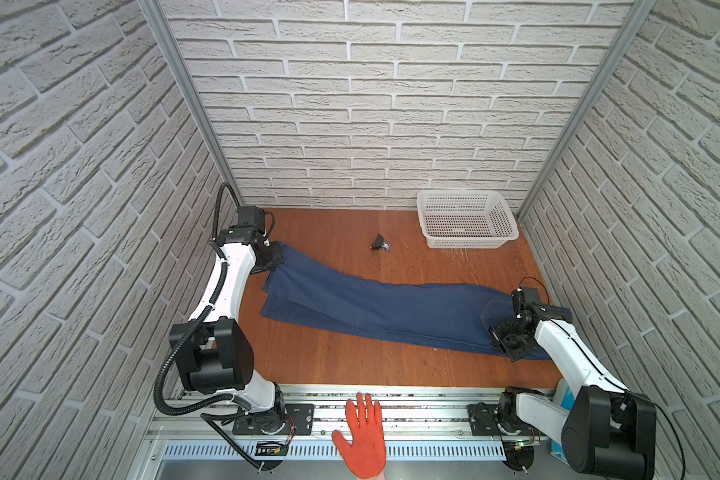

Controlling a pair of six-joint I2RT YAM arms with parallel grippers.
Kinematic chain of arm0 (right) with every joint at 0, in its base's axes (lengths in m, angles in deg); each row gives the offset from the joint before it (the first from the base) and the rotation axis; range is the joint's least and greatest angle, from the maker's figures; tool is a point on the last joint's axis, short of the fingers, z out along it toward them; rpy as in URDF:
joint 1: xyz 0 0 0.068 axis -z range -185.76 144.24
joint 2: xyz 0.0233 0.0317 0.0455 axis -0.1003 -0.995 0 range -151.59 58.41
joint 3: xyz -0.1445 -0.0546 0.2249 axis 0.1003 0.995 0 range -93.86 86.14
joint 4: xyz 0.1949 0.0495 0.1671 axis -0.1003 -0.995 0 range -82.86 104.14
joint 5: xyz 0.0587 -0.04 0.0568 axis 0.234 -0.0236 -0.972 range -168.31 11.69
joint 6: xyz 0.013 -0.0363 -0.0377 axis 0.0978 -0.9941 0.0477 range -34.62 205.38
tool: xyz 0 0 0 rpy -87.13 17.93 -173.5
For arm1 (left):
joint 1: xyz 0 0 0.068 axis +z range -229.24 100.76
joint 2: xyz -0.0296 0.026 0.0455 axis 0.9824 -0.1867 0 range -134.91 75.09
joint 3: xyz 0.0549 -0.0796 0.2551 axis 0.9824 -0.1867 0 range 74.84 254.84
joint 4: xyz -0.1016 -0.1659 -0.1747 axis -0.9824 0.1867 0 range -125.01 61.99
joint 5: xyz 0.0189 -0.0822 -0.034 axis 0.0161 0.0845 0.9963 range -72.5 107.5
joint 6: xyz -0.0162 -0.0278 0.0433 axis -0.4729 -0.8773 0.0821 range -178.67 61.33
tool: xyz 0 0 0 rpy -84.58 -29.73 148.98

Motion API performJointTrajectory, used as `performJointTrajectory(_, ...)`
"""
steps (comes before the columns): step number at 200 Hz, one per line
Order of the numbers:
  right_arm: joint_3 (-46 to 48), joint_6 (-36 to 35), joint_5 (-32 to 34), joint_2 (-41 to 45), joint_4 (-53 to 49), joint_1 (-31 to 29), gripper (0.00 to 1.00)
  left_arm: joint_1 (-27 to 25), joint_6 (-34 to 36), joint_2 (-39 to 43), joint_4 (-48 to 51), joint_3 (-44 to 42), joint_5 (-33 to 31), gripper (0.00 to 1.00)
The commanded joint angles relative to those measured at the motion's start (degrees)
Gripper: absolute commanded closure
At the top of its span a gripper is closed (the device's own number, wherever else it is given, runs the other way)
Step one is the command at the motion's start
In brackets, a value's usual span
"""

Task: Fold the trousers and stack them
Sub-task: 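Release the hem with the left gripper and raise it while the right holds the pocket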

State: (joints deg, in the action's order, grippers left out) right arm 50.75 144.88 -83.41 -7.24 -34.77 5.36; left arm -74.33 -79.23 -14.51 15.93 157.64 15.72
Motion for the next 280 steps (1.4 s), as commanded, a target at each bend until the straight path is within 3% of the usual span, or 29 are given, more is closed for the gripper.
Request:
performJointTrajectory(1,1.36,0.27,0.98,-1.36,3.58,-1.89,0.92,0.64,1.02,-0.13,-4.12,0.49,-1.70,1.00)
performJointTrajectory(136,2.64,1.23,4.80,-1.24,3.46,-4.08,0.91,2.55,0.70,-4.85,3.16,3.28,-6.19,1.00)
performJointTrajectory(176,2.27,0.79,5.97,-1.08,2.98,-4.08,0.90,2.54,-0.12,-9.58,6.56,5.15,-7.24,1.00)
performJointTrajectory(280,3.27,-0.53,7.99,-6.48,5.78,-4.24,0.92,2.48,-0.20,-17.17,10.89,8.92,-15.94,1.00)
